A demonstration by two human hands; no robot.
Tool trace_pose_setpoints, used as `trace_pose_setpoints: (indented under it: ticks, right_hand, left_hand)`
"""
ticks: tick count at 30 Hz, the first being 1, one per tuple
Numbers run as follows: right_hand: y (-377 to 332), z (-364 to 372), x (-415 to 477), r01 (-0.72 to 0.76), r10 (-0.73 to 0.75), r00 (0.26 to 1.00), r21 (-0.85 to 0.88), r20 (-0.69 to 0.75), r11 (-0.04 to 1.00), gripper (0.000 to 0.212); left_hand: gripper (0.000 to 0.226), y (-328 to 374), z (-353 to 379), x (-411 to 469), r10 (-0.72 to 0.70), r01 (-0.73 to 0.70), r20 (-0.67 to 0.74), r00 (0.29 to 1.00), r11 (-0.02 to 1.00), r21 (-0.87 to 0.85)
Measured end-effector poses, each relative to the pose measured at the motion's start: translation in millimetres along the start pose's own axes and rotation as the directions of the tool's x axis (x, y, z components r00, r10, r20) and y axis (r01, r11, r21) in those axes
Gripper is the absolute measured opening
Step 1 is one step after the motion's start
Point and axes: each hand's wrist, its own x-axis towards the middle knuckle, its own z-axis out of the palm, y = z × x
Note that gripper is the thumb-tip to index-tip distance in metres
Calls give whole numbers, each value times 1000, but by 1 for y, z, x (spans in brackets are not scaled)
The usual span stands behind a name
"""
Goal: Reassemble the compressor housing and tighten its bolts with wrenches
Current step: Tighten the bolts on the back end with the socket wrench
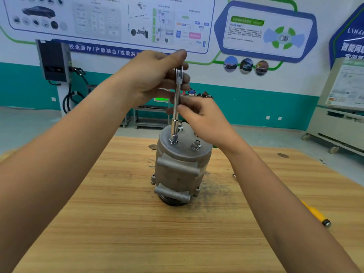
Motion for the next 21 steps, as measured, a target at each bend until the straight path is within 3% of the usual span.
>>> trace_pose_setpoints:
  ticks: [2,4,6,7,8,9,11,15,19,21]
  right_hand:
    - [0,1,1,17,-16,1000,47,-13,999,14]
    - [3,2,2,35,-33,999,48,-34,998,12]
    - [3,4,4,46,-43,997,35,-68,998,17]
    - [3,5,5,57,-54,995,31,-83,998,21]
    - [4,6,6,68,-66,994,21,-92,997,23]
    - [3,8,6,76,-74,993,17,-88,997,21]
    - [1,12,7,61,-61,998,45,-18,997,8]
    - [-2,16,8,-15,-4,993,159,121,987,18]
    - [2,12,12,15,-19,1000,155,21,988,12]
    - [5,10,14,15,-10,999,139,-35,990,14]
  left_hand:
    - [26,5,5,-1,13,-18,39,999,990,138]
    - [33,9,12,-4,127,-133,47,991,854,503]
    - [41,10,15,-7,275,-238,113,955,479,845]
    - [43,11,14,-10,314,-225,130,941,289,930]
    - [42,13,12,-12,339,-205,138,931,171,964]
    - [41,14,10,-13,340,-194,140,930,130,972]
    - [40,16,7,-15,297,-197,132,946,202,959]
    - [38,18,-1,-19,224,-195,101,969,446,873]
    - [32,10,-11,-15,142,-135,40,989,758,638]
    - [32,4,-16,-7,74,-56,-15,997,859,509]
